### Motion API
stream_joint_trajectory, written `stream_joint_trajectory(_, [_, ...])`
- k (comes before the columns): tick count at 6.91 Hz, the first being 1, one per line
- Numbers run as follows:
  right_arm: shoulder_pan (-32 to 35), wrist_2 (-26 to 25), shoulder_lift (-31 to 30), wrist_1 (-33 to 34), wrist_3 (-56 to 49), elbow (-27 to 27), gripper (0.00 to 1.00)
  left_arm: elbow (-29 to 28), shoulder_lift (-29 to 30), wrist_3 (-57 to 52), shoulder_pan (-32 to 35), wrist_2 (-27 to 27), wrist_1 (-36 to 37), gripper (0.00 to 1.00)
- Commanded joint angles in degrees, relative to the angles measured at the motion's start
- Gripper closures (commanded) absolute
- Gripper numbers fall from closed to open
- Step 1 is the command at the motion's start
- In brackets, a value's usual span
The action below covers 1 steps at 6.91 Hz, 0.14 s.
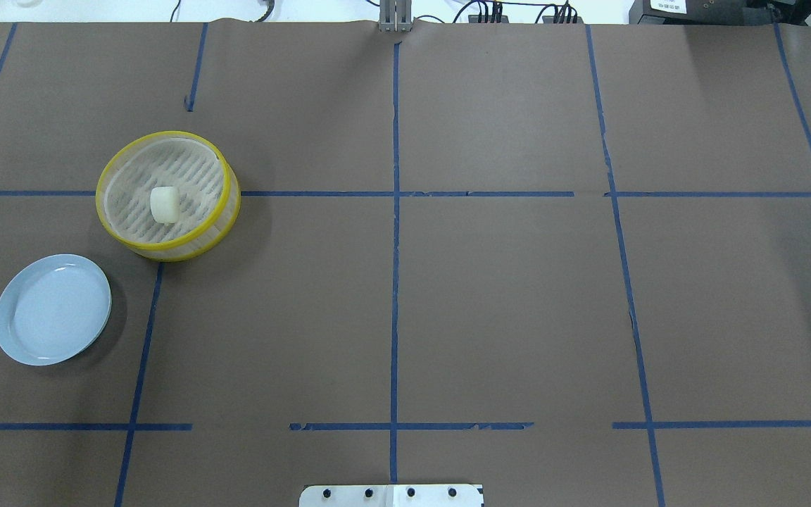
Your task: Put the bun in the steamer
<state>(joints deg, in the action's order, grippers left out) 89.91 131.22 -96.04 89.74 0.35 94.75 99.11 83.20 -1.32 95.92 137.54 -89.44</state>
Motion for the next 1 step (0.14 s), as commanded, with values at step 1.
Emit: stream_joint_trajectory(1, [0.0, 0.0, 0.0, 0.0, 0.0, 0.0, 0.00, -1.8, 1.7, 0.1, -0.4, 0.0, 0.8, 0.00])
